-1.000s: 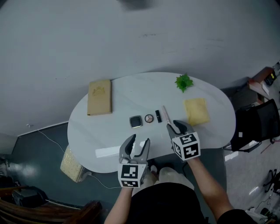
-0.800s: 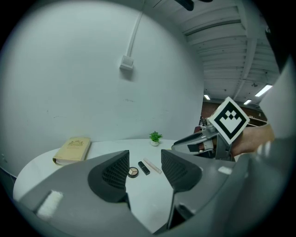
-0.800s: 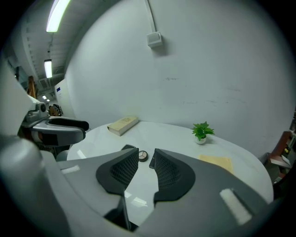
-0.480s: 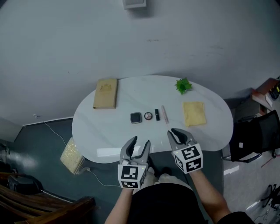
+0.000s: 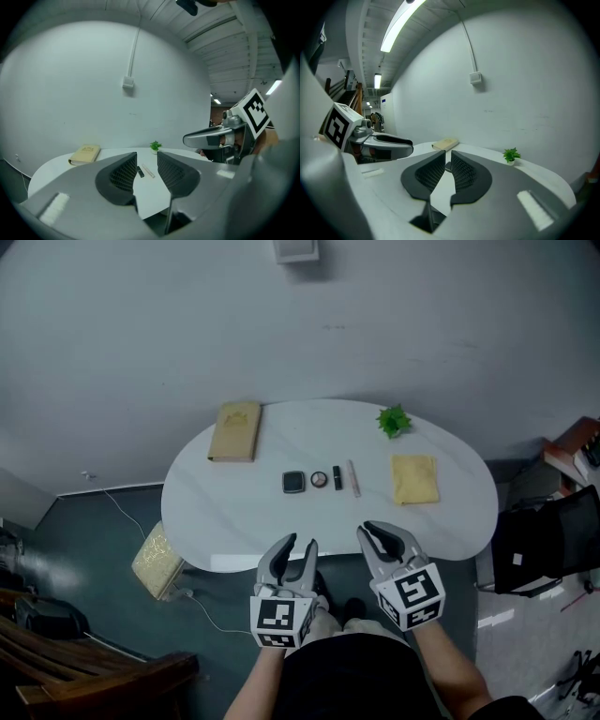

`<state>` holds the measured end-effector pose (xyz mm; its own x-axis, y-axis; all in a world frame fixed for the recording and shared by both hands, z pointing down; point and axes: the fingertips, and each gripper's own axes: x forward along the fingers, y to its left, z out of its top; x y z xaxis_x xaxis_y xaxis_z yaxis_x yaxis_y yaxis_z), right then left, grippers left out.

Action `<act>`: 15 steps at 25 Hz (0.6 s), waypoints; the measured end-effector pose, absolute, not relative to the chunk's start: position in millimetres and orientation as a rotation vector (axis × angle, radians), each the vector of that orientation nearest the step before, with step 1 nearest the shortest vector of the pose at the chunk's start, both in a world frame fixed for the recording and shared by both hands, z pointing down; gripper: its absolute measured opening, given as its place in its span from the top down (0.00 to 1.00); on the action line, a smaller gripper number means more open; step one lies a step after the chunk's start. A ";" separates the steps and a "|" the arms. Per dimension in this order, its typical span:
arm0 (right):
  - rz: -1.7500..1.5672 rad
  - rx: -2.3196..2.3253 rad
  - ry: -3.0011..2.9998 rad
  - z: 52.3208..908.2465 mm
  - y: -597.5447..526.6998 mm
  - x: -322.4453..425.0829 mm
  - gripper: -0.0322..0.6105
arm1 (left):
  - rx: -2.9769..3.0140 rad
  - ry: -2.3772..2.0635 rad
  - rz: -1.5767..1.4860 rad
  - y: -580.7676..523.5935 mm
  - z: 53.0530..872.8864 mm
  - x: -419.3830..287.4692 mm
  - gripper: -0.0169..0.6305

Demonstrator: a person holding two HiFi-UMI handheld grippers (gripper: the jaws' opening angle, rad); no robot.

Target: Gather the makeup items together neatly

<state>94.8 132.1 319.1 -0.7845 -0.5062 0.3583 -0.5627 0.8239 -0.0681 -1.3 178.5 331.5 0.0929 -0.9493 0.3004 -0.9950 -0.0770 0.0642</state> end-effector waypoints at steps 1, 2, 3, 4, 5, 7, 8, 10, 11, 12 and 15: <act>0.240 0.801 -2.693 316.4 136.0 95.4 0.88 | 2.119 -1.947 0.258 180.9 330.1 0.0 0.78; 0.233 0.794 -2.702 314.2 140.2 96.3 0.88 | 2.119 -1.952 0.254 183.7 328.5 1.5 0.80; 0.226 0.788 -2.709 312.3 144.5 97.6 0.88 | 2.119 -1.957 0.252 186.5 326.7 3.3 0.80; 0.220 0.784 -2.716 310.4 148.4 99.1 0.88 | 2.118 -1.964 0.250 189.4 324.6 5.1 0.81; 0.215 0.780 -2.724 308.3 151.9 100.2 0.89 | 2.119 -1.971 0.245 192.0 322.4 6.9 0.83; 0.205 0.769 -2.742 304.9 158.2 101.9 0.89 | 2.127 -1.975 0.239 196.6 318.4 11.1 0.89; 0.201 0.762 -2.746 304.0 161.1 102.8 0.89 | 2.131 -1.975 0.237 198.9 316.6 13.3 0.89; 0.198 0.755 -2.750 302.3 165.4 105.0 0.89 | 2.136 -1.975 0.235 203.4 313.4 17.0 0.92; 0.197 0.755 -2.753 301.4 166.6 106.0 0.89 | 2.137 -1.975 0.234 205.2 312.0 18.2 0.92; 0.197 0.755 -2.756 300.6 167.4 106.9 0.89 | 2.137 -1.976 0.235 206.7 310.9 19.1 0.93; 0.200 0.752 -2.766 300.1 171.2 109.8 0.90 | 2.133 -1.979 0.232 212.7 310.4 21.2 0.97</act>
